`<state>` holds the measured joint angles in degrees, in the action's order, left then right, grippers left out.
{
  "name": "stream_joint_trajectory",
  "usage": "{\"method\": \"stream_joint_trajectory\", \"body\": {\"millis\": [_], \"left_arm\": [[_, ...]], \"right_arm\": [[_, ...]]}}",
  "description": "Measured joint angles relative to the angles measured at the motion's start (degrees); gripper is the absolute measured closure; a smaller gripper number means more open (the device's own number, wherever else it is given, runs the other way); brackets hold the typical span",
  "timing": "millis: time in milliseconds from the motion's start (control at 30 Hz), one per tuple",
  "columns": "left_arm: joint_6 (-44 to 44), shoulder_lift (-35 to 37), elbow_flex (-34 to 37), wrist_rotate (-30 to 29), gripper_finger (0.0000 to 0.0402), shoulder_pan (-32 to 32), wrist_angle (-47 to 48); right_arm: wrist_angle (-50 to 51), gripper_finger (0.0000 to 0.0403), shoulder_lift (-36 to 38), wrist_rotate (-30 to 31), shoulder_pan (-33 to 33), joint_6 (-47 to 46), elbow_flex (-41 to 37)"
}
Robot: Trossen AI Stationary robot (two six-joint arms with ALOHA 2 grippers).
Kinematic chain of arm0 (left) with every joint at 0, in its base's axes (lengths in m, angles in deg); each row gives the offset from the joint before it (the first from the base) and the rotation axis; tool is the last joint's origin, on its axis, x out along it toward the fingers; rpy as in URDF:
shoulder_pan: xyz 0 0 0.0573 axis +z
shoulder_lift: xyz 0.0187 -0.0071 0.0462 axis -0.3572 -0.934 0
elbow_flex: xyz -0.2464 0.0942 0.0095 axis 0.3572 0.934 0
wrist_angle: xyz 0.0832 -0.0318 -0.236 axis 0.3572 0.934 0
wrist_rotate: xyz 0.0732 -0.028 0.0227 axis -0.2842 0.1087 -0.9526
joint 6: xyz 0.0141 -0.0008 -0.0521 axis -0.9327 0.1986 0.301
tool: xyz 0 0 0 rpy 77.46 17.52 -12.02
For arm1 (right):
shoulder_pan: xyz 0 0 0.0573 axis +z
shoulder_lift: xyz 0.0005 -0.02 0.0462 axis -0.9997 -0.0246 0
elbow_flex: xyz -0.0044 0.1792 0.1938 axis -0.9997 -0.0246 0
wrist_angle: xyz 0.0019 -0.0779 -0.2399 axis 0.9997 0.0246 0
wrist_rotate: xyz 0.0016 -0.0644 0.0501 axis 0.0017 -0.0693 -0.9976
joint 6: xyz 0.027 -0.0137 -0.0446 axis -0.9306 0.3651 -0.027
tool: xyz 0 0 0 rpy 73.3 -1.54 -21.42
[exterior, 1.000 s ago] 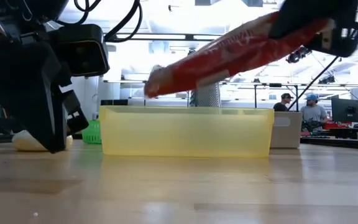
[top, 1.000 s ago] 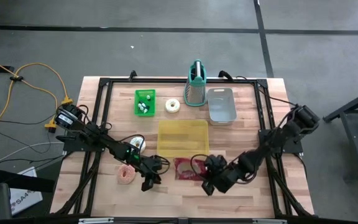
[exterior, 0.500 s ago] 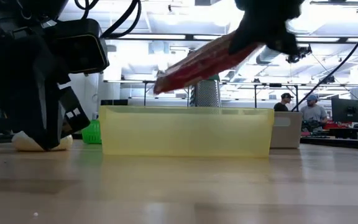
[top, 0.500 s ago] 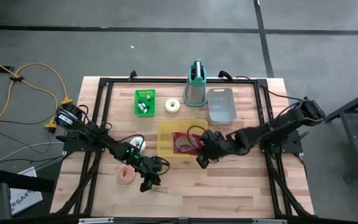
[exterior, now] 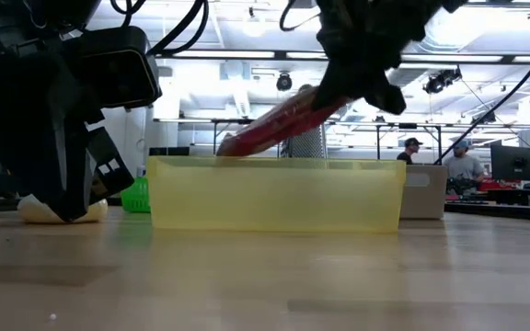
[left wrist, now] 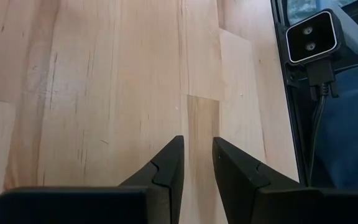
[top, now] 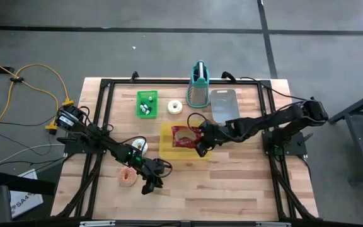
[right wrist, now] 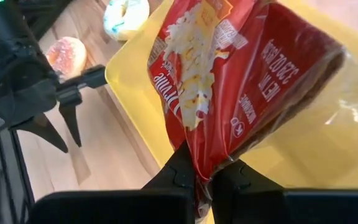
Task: Pick & Place Food Item
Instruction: Put the red popcorn bag into the yellow bin
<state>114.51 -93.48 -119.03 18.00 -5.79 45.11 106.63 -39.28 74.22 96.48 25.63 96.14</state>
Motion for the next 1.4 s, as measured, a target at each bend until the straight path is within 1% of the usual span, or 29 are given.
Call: {"method": "stream_joint_trajectory", "body": {"millis": [133,300,400,567,900,1000,1067,1133,1233,1400], "left_arm": [[0.0,0.0,0.0,-0.01,0.0321,0.0,0.0],[0.0,0.0,0.0,-0.01,0.0321,0.0,-0.01],[0.0,0.0,0.0,-0.03,0.0321,0.0,-0.17],[0.04,0.0,-0.02,-0.03,0.0321,0.0,-1.4],[0.07,0.0,-0.02,-0.07,0.0321,0.0,-2.12],[0.07,0.0,-0.02,0.05,0.0321,0.0,-2.49],[0.11,0.04,-0.04,0.22,0.0321,-0.02,-2.78],[0.15,0.04,-0.04,0.23,0.0321,-0.02,-2.89],[0.11,0.04,-0.07,0.27,0.0321,-0.02,-3.46],[0.09,0.04,-0.04,1.26,0.0321,-0.02,-3.99]], "right_arm": [[-4.92,0.0392,-0.02,-1.6,-0.06,-1.48,-3.53],[-12.03,0.0392,-0.07,-1.62,-0.56,-3.43,-8.02],[-15.89,0.0392,-0.07,-0.99,-0.64,-3.31,-9.4],[-15.44,0.0392,-0.08,-1.75,-1.32,-2.99,-9.71],[-14.54,0.0392,-3.49,-3.93,-1.41,-3.91,-9.82],[-18.52,0.0392,-5.81,-5.15,-2.28,-3.9,-9.45],[-17.51,0.0392,-6.14,-5.97,-2.92,-3.91,-9.76],[-19.26,0.0391,-7.19,-6.49,-3.56,-3.88,-9.57],[-18.75,0.038,-7.13,-6.01,-3.77,-3.6,-9.79],[-19.34,0.0347,-7.13,-5.72,-3.88,-2.86,-9.56]]}}
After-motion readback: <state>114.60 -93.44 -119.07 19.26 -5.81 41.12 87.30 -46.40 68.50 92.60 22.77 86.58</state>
